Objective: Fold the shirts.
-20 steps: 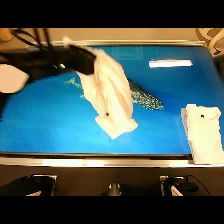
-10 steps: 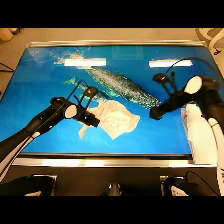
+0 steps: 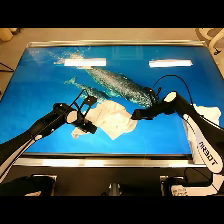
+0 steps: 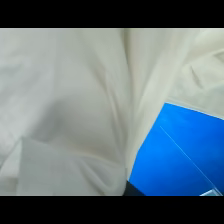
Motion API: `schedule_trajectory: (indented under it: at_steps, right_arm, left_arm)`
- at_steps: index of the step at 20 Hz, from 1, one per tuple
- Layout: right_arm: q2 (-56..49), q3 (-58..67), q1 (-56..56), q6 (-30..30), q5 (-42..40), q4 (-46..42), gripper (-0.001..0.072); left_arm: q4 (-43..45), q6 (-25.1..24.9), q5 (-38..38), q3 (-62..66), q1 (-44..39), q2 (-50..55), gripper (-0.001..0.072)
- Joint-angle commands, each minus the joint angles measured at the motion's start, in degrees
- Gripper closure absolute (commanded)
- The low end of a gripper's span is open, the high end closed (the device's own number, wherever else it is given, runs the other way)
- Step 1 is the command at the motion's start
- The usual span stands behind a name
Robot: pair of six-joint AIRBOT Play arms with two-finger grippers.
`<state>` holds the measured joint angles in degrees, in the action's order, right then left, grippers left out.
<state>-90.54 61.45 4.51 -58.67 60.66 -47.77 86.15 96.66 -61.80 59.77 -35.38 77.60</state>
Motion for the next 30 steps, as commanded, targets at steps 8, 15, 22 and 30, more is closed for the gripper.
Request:
schedule_trajectory:
  at_steps: [8,15,22,30]
  right_arm:
    - [7.26,7.89,-0.07,15.15,1.22,7.98,0.0692]
    - [38.66,35.08,-0.07,16.46,-9.75,-11.17,0.069]
    - [53.86,35.71,-0.07,3.91,-4.57,-25.09,0.069]
    - [41.59,27.04,0.0,-0.68,32.65,-27.3,0.0689]
  left_arm:
    - [9.31,-0.22,-2.62,8.35,0.07,-4.83,0.0682]
    - [21.27,1.33,-4.07,50.05,0.04,-20.63,0.0682]
    - [20.9,5.99,-8.31,53.22,0.04,-27.54,0.0682]
    - [25.33,3.67,-6.19,47.67,0.85,-15.32,0.0682]
